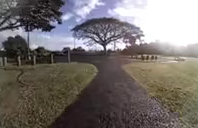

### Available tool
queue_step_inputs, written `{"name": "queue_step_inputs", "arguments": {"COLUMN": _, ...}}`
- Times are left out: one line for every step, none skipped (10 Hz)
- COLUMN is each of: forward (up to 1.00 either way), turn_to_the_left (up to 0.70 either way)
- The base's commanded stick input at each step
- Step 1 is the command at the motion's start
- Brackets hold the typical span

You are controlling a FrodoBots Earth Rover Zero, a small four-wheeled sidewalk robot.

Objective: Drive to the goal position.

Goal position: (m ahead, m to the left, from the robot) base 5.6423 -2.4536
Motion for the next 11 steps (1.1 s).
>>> {"name": "queue_step_inputs", "arguments": {"forward": 0.45, "turn_to_the_left": 0.0}}
{"name": "queue_step_inputs", "arguments": {"forward": 0.45, "turn_to_the_left": 0.0}}
{"name": "queue_step_inputs", "arguments": {"forward": 0.45, "turn_to_the_left": 0.0}}
{"name": "queue_step_inputs", "arguments": {"forward": 0.45, "turn_to_the_left": 0.0}}
{"name": "queue_step_inputs", "arguments": {"forward": 0.45, "turn_to_the_left": 0.0}}
{"name": "queue_step_inputs", "arguments": {"forward": 0.45, "turn_to_the_left": 0.0}}
{"name": "queue_step_inputs", "arguments": {"forward": 0.45, "turn_to_the_left": 0.0}}
{"name": "queue_step_inputs", "arguments": {"forward": 0.45, "turn_to_the_left": 0.0}}
{"name": "queue_step_inputs", "arguments": {"forward": 0.45, "turn_to_the_left": 0.0}}
{"name": "queue_step_inputs", "arguments": {"forward": 0.45, "turn_to_the_left": 0.0}}
{"name": "queue_step_inputs", "arguments": {"forward": 0.45, "turn_to_the_left": -0.16}}
